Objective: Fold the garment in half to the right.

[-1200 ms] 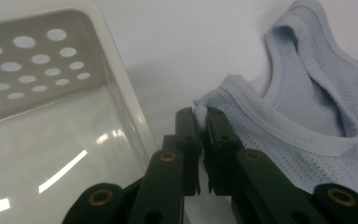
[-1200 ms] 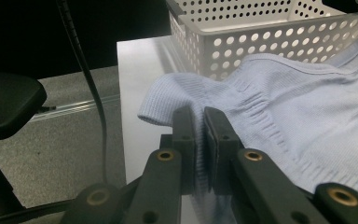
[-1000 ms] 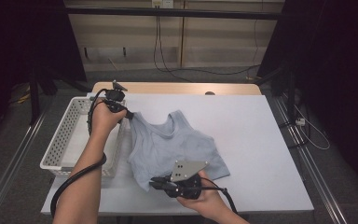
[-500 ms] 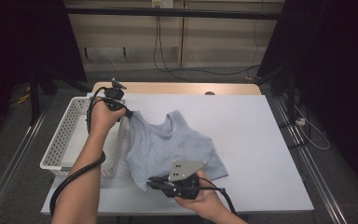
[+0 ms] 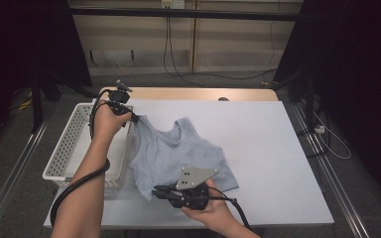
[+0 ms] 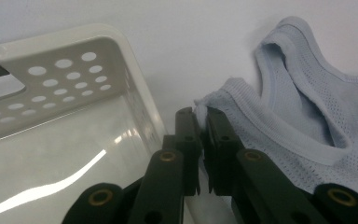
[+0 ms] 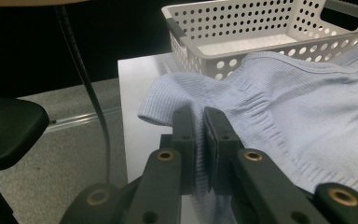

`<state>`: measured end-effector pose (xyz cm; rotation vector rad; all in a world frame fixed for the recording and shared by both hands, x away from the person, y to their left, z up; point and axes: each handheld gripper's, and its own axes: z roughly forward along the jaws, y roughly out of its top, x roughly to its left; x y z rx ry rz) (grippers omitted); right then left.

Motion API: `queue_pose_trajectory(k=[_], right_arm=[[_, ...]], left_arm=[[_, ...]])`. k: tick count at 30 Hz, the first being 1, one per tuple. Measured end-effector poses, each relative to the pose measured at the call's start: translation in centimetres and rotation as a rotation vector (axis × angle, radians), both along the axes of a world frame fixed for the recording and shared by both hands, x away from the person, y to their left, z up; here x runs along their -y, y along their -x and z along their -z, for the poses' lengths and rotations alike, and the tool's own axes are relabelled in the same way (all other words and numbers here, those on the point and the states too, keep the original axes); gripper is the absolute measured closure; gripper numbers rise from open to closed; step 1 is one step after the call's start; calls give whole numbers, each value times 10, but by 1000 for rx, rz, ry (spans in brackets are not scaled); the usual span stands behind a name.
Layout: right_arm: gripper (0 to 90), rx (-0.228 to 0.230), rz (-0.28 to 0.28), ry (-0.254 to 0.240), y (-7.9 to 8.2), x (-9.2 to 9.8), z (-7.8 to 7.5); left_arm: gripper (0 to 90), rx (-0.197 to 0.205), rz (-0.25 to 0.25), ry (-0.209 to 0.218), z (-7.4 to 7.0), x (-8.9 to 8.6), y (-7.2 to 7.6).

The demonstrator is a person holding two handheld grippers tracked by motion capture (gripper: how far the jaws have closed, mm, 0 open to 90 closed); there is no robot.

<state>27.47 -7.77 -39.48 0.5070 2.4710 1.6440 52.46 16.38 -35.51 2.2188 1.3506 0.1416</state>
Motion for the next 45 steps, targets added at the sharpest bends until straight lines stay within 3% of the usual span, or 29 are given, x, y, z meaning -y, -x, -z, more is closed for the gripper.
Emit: queue_pose_trajectory(k=[22, 45], right_arm=[[846, -25, 65, -56, 2, 32, 1], [847, -30, 98, -77, 0, 45, -1]], left_arm=[[843, -17, -27, -20, 6, 16, -5], [840, -29, -50, -8, 3, 7, -2]])
